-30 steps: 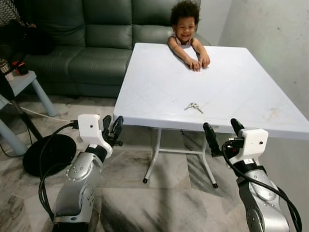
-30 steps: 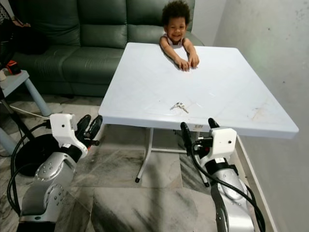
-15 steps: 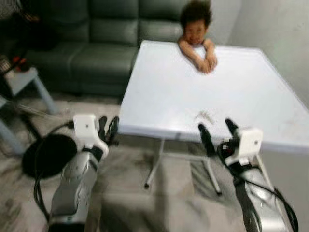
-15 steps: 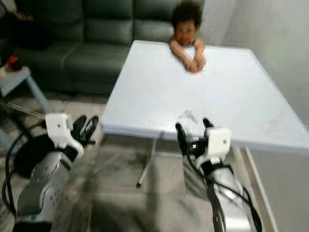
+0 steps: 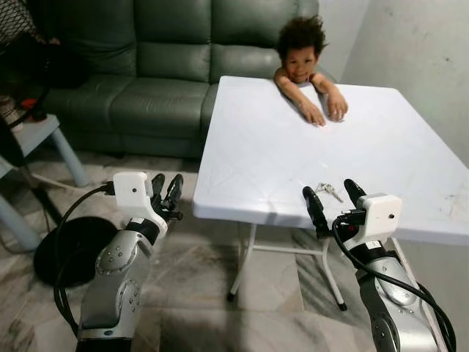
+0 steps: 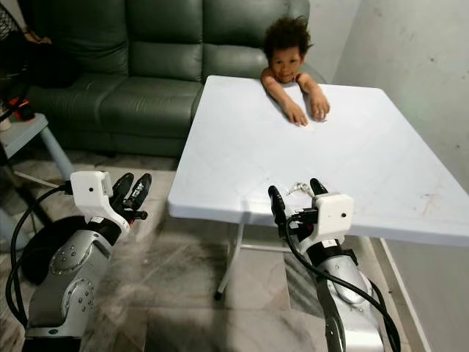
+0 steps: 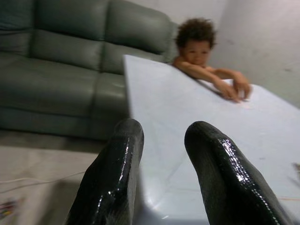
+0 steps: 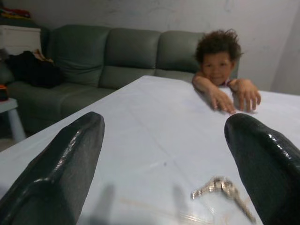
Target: Hang keys on a hook
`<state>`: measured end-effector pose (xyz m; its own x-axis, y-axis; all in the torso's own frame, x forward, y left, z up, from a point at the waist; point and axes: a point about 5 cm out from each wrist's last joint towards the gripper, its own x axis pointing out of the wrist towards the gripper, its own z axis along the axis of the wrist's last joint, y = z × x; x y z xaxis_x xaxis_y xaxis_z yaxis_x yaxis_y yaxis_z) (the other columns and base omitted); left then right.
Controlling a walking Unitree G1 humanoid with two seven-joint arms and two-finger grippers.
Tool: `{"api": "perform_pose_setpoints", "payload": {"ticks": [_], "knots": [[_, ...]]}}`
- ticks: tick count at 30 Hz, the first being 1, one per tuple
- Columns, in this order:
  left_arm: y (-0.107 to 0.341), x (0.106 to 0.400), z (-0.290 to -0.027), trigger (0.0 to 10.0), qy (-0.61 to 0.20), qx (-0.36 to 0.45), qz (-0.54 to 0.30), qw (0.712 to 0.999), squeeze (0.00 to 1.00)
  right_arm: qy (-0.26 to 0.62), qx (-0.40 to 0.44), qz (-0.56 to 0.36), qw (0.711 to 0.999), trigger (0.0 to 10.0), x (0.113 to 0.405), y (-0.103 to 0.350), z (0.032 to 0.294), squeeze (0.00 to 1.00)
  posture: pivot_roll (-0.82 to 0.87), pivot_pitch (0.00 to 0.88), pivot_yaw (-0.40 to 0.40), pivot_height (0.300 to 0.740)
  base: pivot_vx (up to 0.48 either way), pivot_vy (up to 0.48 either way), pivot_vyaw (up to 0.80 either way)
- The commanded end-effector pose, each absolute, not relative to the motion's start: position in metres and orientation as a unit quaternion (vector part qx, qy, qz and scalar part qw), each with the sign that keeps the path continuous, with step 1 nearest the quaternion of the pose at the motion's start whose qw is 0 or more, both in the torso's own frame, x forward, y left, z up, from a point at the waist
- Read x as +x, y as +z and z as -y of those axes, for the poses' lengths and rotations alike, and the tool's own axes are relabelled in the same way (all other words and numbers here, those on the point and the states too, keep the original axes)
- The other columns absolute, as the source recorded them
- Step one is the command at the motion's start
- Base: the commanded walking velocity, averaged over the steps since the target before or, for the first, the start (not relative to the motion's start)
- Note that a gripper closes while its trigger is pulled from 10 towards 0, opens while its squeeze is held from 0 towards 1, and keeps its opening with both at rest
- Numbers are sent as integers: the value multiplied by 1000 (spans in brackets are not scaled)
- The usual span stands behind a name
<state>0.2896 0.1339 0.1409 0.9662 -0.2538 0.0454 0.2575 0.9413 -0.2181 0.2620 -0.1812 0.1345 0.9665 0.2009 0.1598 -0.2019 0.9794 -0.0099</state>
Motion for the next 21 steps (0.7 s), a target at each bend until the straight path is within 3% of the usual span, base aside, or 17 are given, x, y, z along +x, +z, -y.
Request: {"api": "perform_pose_setpoints", "payload": {"ticks": [1, 7, 21], "knots": [[145, 290, -141, 10000, -120, -105, 15, 987, 0, 110, 8, 92, 990, 10000, 263, 141, 177, 0, 86, 0, -38, 740, 300, 277, 0], [145, 289, -141, 10000, -122, -100, 13, 987, 0, 112, 9, 91, 990, 10000, 262, 140, 176, 0, 85, 0, -37, 740, 308, 276, 0], [146, 289, -138, 10000, -130, -82, 14, 988, 0, 112, 8, 89, 990, 10000, 262, 141, 177, 0, 83, 0, -39, 740, 399, 0, 0]]}}
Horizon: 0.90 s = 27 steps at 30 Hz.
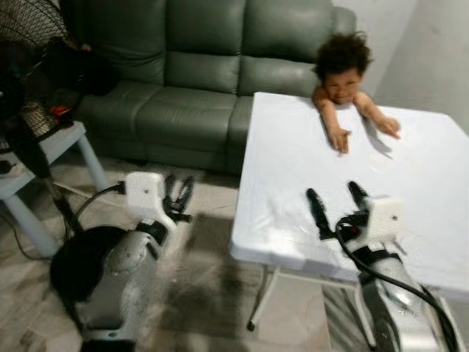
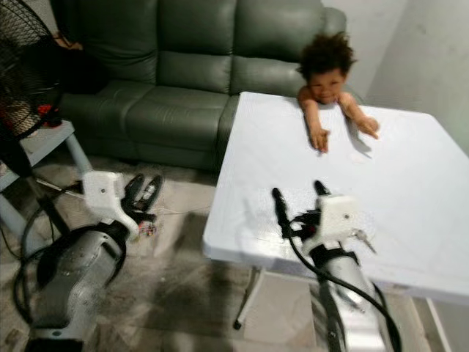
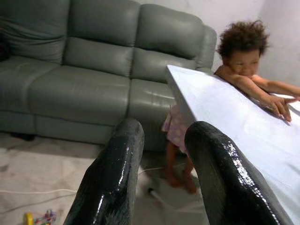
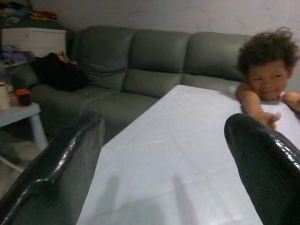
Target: Hang keys on a hook
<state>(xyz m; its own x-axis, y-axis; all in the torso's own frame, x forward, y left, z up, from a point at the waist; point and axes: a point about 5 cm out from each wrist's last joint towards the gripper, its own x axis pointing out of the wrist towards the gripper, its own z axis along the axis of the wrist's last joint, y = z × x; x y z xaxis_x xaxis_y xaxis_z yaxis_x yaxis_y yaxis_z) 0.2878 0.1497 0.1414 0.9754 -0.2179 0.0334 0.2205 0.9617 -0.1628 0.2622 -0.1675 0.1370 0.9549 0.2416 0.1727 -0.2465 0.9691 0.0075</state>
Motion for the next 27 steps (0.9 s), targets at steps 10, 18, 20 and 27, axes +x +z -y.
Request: {"api": "perform_pose_setpoints", "payload": {"ticks": [10, 18, 20, 27], "knots": [[148, 287, -136, 10000, -132, -83, 24, 987, 0, 114, 9, 86, 990, 10000, 261, 139, 176, 0, 85, 0, -40, 740, 449, -48, 0], [148, 286, -133, 10000, -135, -104, 21, 985, 0, 116, 9, 81, 990, 10000, 260, 137, 176, 0, 85, 0, -41, 740, 51, -30, 0], [148, 285, -132, 10000, -137, -100, 23, 985, 0, 116, 9, 79, 990, 10000, 260, 136, 177, 0, 85, 0, -42, 740, 0, 0, 0], [148, 285, -130, 10000, -145, -95, 25, 985, 0, 116, 8, 77, 990, 10000, 260, 135, 177, 0, 84, 0, -42, 740, 0, 0, 0]]}}
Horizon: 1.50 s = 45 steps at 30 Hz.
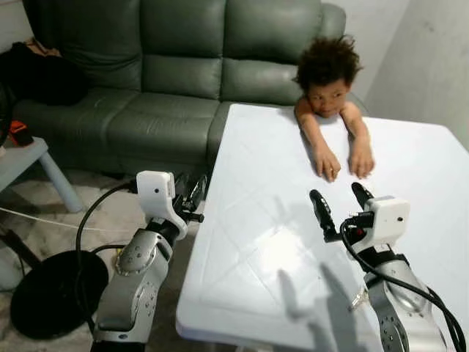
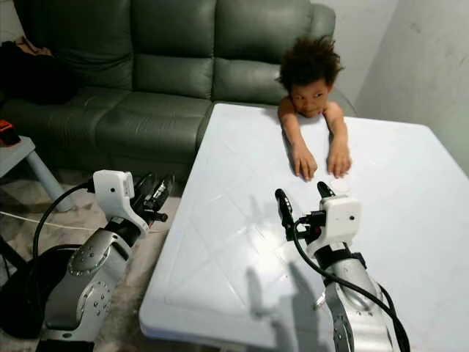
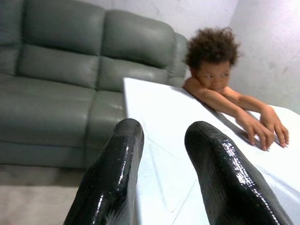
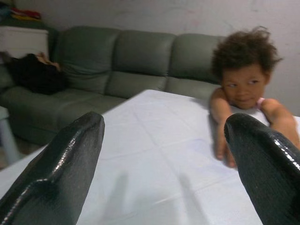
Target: Hang keys on a hook
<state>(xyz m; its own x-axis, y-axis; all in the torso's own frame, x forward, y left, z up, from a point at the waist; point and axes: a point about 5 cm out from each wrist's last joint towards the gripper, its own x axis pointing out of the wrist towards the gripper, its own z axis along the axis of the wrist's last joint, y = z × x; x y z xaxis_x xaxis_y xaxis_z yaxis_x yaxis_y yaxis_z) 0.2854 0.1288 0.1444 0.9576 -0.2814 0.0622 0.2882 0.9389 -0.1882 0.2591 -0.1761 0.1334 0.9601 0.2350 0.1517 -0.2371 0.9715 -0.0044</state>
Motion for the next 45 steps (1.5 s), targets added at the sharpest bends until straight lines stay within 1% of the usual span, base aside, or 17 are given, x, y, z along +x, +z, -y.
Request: {"api": "perform_pose_setpoints", "payload": {"ticks": [1, 45], "knots": [[147, 285, -130, 10000, -144, -96, 24, 985, 0, 116, 8, 78, 990, 10000, 260, 135, 177, 0, 84, 0, -42, 740, 0, 0, 0], [145, 280, -124, 10000, -154, -93, 28, 983, 0, 123, 6, 77, 989, 10000, 256, 136, 181, 0, 77, 0, -60, 740, 0, 0, 0]]}}
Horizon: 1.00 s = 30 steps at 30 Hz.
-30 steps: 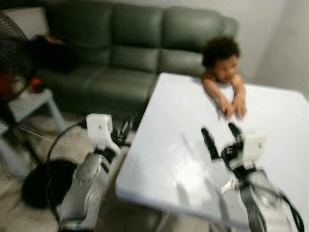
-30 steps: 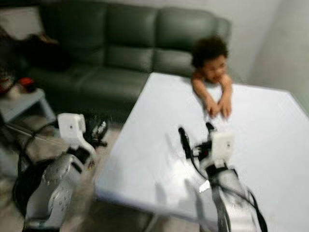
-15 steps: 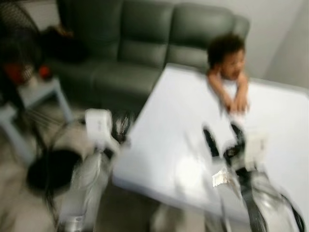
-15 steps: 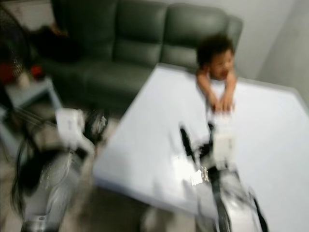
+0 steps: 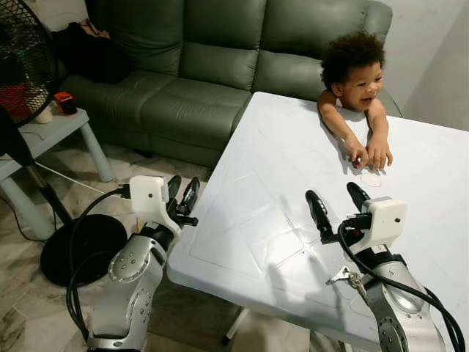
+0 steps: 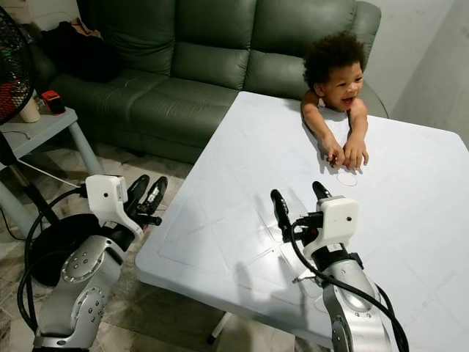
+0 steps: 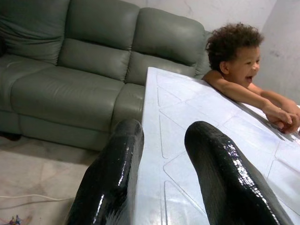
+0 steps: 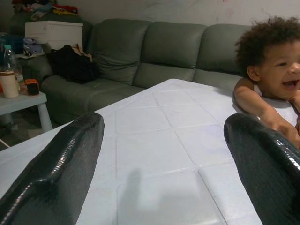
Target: Hang keys on a hook
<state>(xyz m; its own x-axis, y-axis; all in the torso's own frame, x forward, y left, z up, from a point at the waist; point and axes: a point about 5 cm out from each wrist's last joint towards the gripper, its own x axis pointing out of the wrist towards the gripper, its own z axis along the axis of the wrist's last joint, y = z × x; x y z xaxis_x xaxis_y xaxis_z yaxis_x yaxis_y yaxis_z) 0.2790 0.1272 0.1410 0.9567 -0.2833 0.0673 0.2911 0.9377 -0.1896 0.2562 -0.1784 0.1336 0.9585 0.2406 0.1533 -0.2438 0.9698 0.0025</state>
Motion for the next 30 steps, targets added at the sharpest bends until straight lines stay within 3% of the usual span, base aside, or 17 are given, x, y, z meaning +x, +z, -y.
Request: {"api": "perform_pose_setpoints", "payload": {"ticks": [1, 15, 19, 30], "knots": [[145, 280, -124, 10000, -154, -93, 28, 983, 0, 123, 6, 77, 989, 10000, 256, 136, 181, 0, 77, 0, -60, 740, 0, 0, 0], [134, 274, -118, 10000, -168, -75, 15, 983, 0, 114, 5, 61, 992, 10000, 254, 128, 185, 0, 77, 0, -61, 740, 0, 0, 0], [118, 264, -104, 10000, -221, -22, -6, 975, 0, 111, -15, 31, 993, 10000, 250, 111, 194, 0, 76, 0, -58, 740, 0, 0, 0], [113, 251, -79, 10000, -303, 6, -11, 953, 0, 124, -52, 7, 991, 10000, 246, 107, 220, 0, 65, 0, -55, 740, 0, 0, 0]]}}
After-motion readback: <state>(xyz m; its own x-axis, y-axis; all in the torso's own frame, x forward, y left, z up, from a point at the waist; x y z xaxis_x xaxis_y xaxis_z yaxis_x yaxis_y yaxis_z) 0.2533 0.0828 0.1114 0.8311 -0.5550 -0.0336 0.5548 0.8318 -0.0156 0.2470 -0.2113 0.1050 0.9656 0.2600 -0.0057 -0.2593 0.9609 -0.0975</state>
